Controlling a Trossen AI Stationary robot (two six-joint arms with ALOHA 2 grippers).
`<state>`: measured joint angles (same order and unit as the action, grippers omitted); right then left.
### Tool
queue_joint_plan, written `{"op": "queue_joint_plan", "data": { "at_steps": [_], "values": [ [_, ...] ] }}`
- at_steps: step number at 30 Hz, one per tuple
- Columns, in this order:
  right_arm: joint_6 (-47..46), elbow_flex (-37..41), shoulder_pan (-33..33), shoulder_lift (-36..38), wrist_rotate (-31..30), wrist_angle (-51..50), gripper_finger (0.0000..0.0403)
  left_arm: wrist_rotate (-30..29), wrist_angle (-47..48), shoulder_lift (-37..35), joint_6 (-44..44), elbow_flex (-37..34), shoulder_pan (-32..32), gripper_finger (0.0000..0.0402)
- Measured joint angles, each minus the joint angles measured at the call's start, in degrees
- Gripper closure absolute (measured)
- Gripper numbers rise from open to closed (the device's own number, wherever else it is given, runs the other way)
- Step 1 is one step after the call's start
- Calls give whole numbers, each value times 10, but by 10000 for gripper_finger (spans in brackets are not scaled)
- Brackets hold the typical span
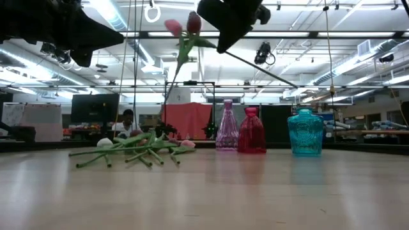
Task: Sort flowers into vase by color
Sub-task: Put the pink flower into the pink vase
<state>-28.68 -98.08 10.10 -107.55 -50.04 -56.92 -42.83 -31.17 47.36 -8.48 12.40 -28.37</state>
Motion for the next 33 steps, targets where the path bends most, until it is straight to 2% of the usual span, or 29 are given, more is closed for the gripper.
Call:
{"op": "queue_joint_plan", "data": {
  "at_steps": [3,6,11,14,18,26,30,33],
  "values": [
    [15,-2,-1,0,-1,18,400,-5,-43,46,-22,-4,20,378],
    [19,-2,1,0,-5,20,400,-6,-97,112,-27,-4,47,356],
    [16,-2,7,0,15,30,400,10,-180,203,-27,7,85,277],
    [31,-2,14,0,7,47,400,36,-188,253,-27,32,108,231],
    [76,-2,21,1,-15,75,400,61,-187,315,-27,75,134,195],
    [271,-2,21,33,-84,106,400,79,-187,379,4,135,154,188],
    [270,-2,22,54,-55,111,399,78,-185,378,25,139,160,196],
    [272,-2,24,65,-56,106,399,78,-184,378,38,139,160,229]
  ]
}}
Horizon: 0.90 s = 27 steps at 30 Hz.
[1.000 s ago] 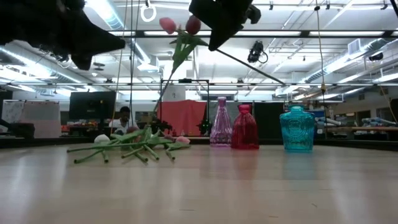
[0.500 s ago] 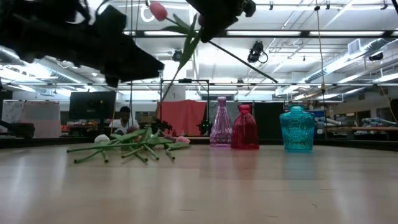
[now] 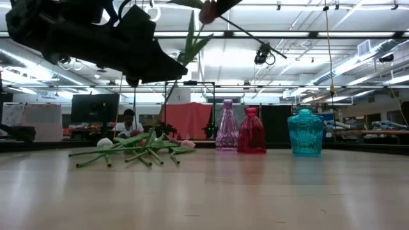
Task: Sort flowers into vase by color
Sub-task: Put the pink flower into the pink vase
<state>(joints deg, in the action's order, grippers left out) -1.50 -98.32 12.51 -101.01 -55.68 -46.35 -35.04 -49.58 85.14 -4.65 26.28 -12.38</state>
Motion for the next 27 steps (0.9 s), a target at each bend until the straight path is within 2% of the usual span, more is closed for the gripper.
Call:
{"op": "queue_joint_plan", "data": {
  "at_steps": [4,8,9,15,19,23,27],
  "values": [
    [-15,0,5,13,5,-7,399,-1,10,0,15,0,0,298],
    [-78,0,3,42,20,-61,399,-2,14,0,28,0,0,382],
    [-97,0,0,49,25,-80,399,-2,14,0,28,0,0,391],
    [-134,0,-14,88,28,-129,399,-2,19,-16,30,-3,0,395],
    [-152,4,-23,97,38,-128,399,17,87,-42,22,-4,-1,396],
    [-160,39,-23,97,3,-101,399,32,144,-56,-2,-4,-11,391],
    [-180,103,-22,118,6,-47,399,37,123,-57,-1,-16,-35,392]
  ]
}}
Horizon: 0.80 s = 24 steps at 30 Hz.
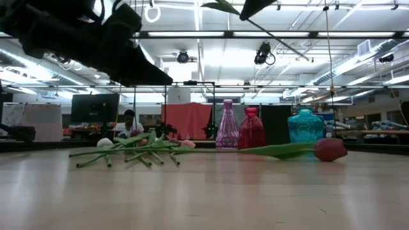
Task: Sort flowers into vase by color
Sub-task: Put the pink flower into the pink vase
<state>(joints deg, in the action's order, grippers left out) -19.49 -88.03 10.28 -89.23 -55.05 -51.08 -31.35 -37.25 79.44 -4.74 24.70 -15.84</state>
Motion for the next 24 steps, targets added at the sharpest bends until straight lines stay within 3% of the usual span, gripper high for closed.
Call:
{"op": "queue_joint_plan", "data": {
  "at_steps": [4,9,18,24],
  "values": [
    [3,100,-3,42,31,103,399,1,-79,-3,12,-38,-13,393],
    [109,257,-25,125,97,370,399,23,-170,-5,17,-84,-15,394],
    [166,499,-56,283,119,630,399,40,-171,-5,19,-89,-15,394],
    [189,594,-57,365,136,744,398,74,-112,-57,30,-89,-14,394]
  ]
}}
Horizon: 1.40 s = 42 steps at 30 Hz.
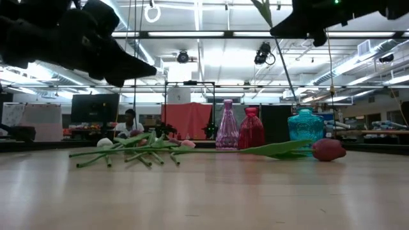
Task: Sort flowers into vase by color
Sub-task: Put the pink flower into the pink vase
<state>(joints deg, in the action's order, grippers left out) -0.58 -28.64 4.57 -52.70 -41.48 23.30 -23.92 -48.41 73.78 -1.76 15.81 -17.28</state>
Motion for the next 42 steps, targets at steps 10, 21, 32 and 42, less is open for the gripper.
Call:
{"op": "queue_joint_plan", "data": {
  "at_steps": [10,21,32,42],
  "values": [
    [79,31,-90,-88,151,246,398,-18,129,-135,-29,4,29,394],
    [98,-37,-192,-227,270,389,398,-62,188,-136,-41,10,42,394],
    [145,-128,-236,-325,298,412,398,-61,210,-135,-33,10,41,394],
    [125,-134,-265,-381,311,413,398,-60,229,-135,-43,10,41,394]
  ]
}}
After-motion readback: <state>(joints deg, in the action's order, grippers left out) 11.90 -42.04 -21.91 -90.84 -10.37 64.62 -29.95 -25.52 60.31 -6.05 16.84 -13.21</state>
